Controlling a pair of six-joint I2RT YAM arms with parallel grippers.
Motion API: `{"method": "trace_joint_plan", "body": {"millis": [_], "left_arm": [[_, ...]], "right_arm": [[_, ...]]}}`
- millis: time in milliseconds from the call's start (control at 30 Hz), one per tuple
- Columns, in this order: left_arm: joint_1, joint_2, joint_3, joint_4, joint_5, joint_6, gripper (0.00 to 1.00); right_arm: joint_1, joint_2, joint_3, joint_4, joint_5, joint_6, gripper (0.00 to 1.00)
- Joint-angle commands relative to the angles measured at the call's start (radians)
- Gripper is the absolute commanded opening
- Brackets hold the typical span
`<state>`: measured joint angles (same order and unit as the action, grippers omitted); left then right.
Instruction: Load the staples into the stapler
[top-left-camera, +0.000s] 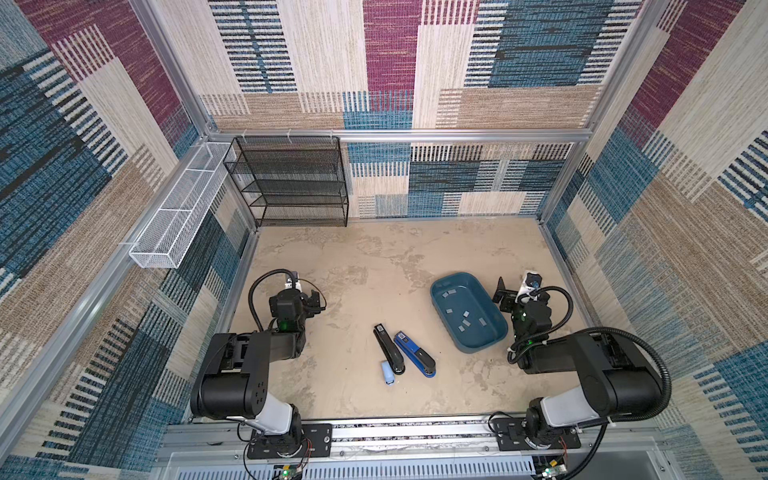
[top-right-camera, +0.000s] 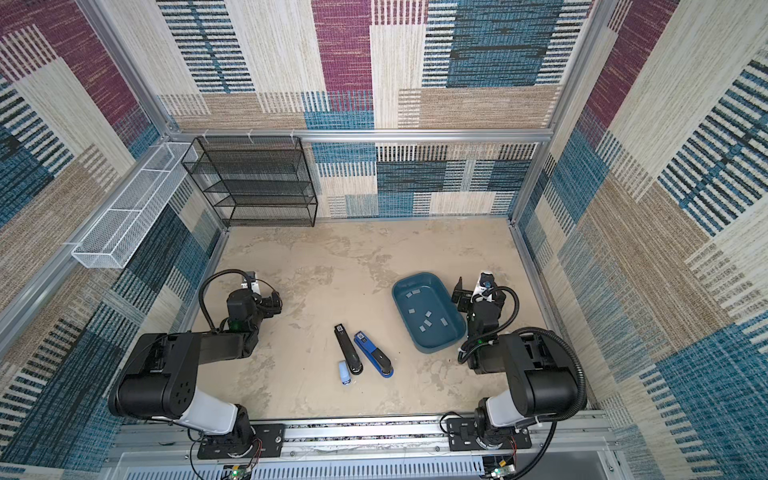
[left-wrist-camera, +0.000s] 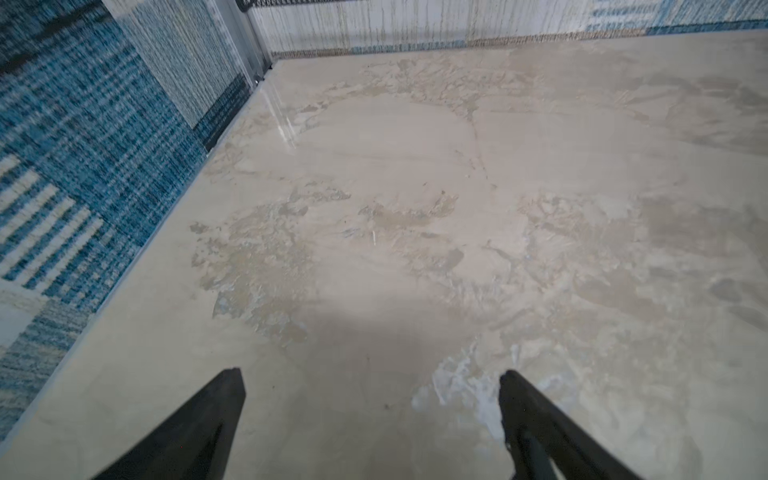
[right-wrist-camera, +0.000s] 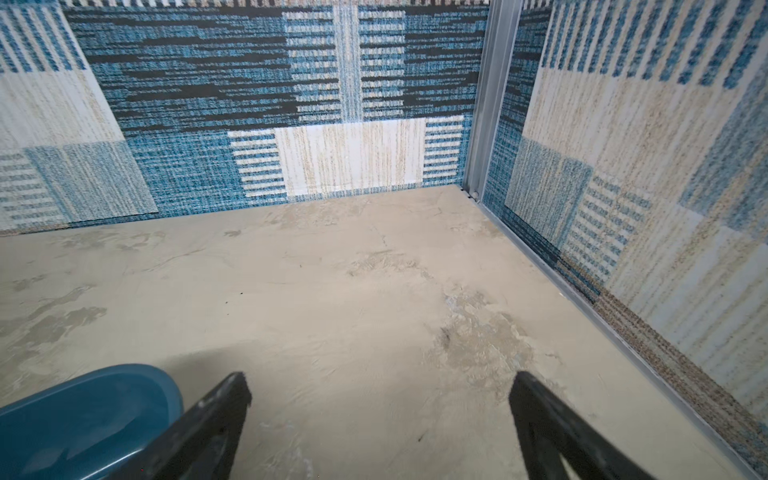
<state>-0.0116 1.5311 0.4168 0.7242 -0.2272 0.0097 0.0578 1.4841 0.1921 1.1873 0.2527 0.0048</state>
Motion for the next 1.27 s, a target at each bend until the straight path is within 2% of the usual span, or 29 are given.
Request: {"method": "trace_joint_plan", "body": {"millis": [0,33,67,100,167,267,1233], "left_arm": [[0.0,0.008,-0.006,0.119,0.045,-0.021,0.99],[0.0,0.008,-0.011,0.136,0.047,-0.02,0.99],[-0.001,0.001,-0.004,0.103,0.049,-0.024,0.99],[-0.001,0.003,-0.003,0.106,0.049,-0.022,0.99],[-0.001,0.007,-0.006,0.12,0.049,-0.02,0.99],[-0.001,0.005,-0.007,0.121,0.048,-0.021,0.99],[-0.001,0.005,-0.005,0.116,0.049,-0.022,0.99]], "right_arm": [[0.0,0.019,-0.031,0.158,-0.071,-0.025,1.0],[0.0,0.081,-0.05,0.271,-0.075,-0.042,1.0],[0.001,0.074,-0.056,0.291,-0.074,-0.04,1.0],[-0.001,0.034,-0.039,0.184,-0.076,-0.023,1.0],[-0.004,0.071,-0.051,0.272,-0.055,-0.029,1.0],[-0.007,0.053,-0.001,0.145,-0.041,-0.01,1.0],[-0.009,0.051,-0.006,0.147,-0.041,-0.009,1.0]]}}
